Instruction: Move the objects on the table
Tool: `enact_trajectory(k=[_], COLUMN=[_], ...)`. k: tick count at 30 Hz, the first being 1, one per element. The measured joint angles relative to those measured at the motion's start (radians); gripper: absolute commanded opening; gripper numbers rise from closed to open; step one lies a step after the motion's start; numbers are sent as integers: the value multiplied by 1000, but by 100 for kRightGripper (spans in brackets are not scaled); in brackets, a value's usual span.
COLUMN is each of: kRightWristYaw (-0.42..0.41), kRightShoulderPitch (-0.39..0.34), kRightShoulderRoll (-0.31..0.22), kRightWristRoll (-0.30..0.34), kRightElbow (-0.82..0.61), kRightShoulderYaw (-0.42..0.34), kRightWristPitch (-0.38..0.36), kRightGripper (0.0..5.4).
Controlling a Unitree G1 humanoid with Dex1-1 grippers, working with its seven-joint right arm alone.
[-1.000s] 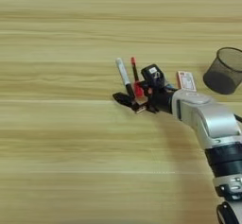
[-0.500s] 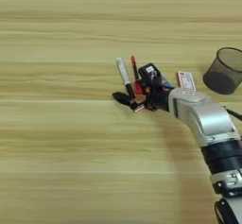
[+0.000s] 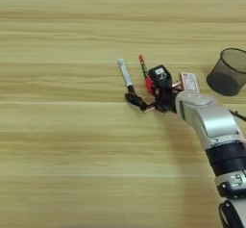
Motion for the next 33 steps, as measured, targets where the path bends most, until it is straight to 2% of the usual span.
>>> enact_trajectory(k=[8,13,17,27,33], kRightWristYaw=[13,-12,-7,13,12], kRightShoulderPitch=[20,37,64,96,94], kRightShoulderRoll=[2,1,5,27,29], kRightWristRoll=[13,20,26,9,-1], kRightElbow=[-56,-166,-234,-209,-162], kRightShoulderYaw=[-11,-45,-38,65,70], kRightWristPitch=[-7,-14,-11,-11,-17], kRightGripper=[536,536,536,536,536])
